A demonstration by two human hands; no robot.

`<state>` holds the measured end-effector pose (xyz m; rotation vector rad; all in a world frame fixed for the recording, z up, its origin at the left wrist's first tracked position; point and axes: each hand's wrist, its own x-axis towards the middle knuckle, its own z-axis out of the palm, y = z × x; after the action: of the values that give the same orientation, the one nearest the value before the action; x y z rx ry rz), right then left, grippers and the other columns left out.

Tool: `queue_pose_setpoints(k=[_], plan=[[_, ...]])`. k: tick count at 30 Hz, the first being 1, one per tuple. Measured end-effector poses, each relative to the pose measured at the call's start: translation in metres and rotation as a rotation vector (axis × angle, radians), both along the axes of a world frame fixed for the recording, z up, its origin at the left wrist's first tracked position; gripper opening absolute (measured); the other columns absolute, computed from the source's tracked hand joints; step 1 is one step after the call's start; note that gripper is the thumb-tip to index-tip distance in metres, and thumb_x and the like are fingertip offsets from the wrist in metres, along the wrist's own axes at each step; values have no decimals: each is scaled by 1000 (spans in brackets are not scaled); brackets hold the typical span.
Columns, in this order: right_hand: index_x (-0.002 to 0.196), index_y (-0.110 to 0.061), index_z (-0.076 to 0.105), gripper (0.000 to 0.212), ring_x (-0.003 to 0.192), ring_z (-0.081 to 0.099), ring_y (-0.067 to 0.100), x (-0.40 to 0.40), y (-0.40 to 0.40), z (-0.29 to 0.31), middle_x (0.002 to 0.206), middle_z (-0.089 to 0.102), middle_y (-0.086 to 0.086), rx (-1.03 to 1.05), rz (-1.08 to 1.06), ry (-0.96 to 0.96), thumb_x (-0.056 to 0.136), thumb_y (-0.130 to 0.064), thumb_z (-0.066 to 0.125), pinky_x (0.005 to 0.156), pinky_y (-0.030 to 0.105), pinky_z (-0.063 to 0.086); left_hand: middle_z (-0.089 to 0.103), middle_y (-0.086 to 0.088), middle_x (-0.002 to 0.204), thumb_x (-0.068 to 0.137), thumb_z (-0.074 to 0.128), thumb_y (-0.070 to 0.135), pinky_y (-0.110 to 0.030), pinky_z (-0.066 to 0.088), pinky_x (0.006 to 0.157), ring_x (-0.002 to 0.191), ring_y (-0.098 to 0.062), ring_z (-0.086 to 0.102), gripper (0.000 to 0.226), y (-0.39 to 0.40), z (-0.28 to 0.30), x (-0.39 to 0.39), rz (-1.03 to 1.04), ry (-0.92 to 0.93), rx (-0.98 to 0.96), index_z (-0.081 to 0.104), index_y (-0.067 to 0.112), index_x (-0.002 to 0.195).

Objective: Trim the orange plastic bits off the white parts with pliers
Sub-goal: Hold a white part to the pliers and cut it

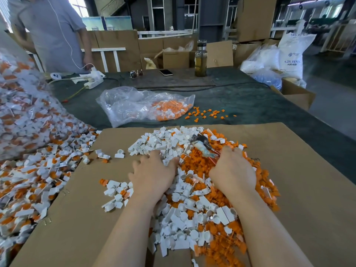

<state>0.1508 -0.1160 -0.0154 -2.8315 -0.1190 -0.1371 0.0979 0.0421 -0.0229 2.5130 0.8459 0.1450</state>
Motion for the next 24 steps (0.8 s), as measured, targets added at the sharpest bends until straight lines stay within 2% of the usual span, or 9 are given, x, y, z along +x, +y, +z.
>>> queue_pose_setpoints(k=[4, 8, 11, 15, 17, 19, 24], plan=[[126, -17, 48, 46, 82, 56, 17, -1, 8, -1, 111, 59, 2, 85, 127, -20, 85, -25, 67, 61, 26, 47, 52, -7, 142, 91, 55, 60, -47, 39, 106, 131, -31, 45, 58, 1, 0, 2, -88, -110, -92, 48, 30, 140], [122, -21, 50, 39, 73, 51, 12, 0, 13, -4, 100, 58, -5, 168, 169, -97, 86, -18, 64, 48, 18, 34, 58, 2, 133, 90, 67, 43, -30, 45, 94, 112, -15, 56, 47, 1, 0, 3, -187, -296, -194, 56, 30, 134], [120, -22, 51, 37, 76, 56, 12, 2, 14, -6, 102, 61, -5, 197, 177, -135, 86, -20, 64, 53, 20, 42, 57, 4, 129, 90, 70, 36, -25, 43, 88, 102, -10, 57, 42, -2, 0, 4, -263, -353, -176, 60, 32, 130], [119, -22, 51, 34, 77, 56, 12, 5, 13, -8, 102, 62, -3, 223, 170, -155, 87, -26, 64, 53, 20, 41, 53, 7, 123, 87, 70, 46, -27, 42, 91, 115, -13, 51, 41, -2, -2, 5, -361, -301, -87, 62, 34, 125], [119, -23, 51, 35, 82, 59, 11, 7, 13, -9, 105, 63, -4, 251, 168, -160, 88, -29, 65, 55, 19, 42, 46, 13, 116, 83, 71, 53, -24, 39, 89, 112, -8, 46, 42, -3, -4, 4, -406, -284, -45, 62, 39, 122], [120, -24, 53, 35, 80, 54, 7, 8, 13, -9, 105, 64, -7, 327, 174, -163, 88, -30, 66, 55, 14, 38, 42, 17, 111, 82, 71, 56, -23, 37, 88, 109, -5, 44, 41, -4, -5, 5, -435, -280, -4, 62, 43, 119], [121, -21, 55, 34, 74, 46, -3, 10, 12, -9, 87, 45, -23, 541, 224, -197, 90, -27, 66, 58, 7, 34, 53, 11, 120, 84, 72, 50, -28, 40, 93, 116, -13, 48, 40, -6, -4, 9, -440, -324, 34, 64, 39, 121]])
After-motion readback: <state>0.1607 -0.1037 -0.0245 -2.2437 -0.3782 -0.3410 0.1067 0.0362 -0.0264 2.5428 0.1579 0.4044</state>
